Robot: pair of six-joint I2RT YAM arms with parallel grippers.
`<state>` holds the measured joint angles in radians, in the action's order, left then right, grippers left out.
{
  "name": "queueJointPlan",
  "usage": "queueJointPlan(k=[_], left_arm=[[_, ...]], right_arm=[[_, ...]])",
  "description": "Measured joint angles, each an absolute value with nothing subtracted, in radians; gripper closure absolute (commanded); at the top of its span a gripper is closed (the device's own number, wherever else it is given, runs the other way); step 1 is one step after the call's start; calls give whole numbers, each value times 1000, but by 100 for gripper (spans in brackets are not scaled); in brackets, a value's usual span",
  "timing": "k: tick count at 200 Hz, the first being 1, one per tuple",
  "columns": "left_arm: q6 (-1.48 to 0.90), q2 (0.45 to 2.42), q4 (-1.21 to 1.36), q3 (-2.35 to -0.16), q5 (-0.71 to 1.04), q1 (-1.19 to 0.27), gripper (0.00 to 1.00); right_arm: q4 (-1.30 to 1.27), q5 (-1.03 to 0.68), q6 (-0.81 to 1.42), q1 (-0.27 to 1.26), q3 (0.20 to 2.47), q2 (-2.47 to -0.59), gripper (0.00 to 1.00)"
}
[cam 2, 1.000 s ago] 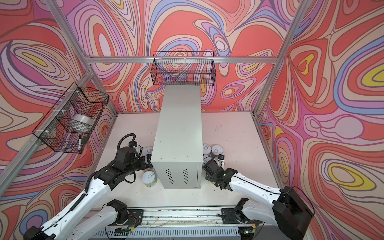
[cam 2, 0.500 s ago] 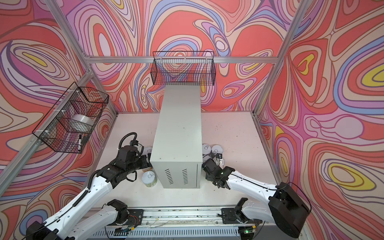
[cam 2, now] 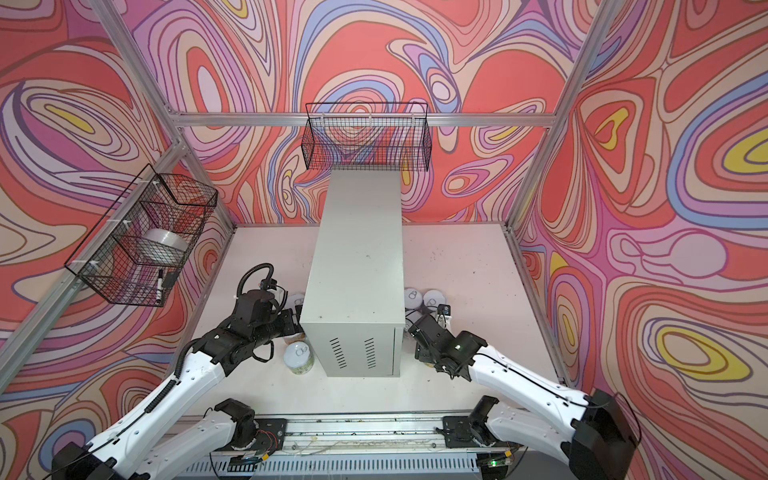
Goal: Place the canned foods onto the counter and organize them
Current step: 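Lift the tub with the right gripper and carry it onto the cabinet top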
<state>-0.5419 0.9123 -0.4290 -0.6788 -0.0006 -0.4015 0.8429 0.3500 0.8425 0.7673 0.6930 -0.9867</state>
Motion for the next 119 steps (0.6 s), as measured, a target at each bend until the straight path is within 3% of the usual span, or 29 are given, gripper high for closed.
queueJointPlan(k=[46,119], left_arm=[[-529,914,-476,-754,-3,-402,3],[-494,944,-509,-813,-7,-402,3]], right_arm=[[1101,392,789,768,1011,-949,100],[1388,596,570,759,1667,-1169,100]])
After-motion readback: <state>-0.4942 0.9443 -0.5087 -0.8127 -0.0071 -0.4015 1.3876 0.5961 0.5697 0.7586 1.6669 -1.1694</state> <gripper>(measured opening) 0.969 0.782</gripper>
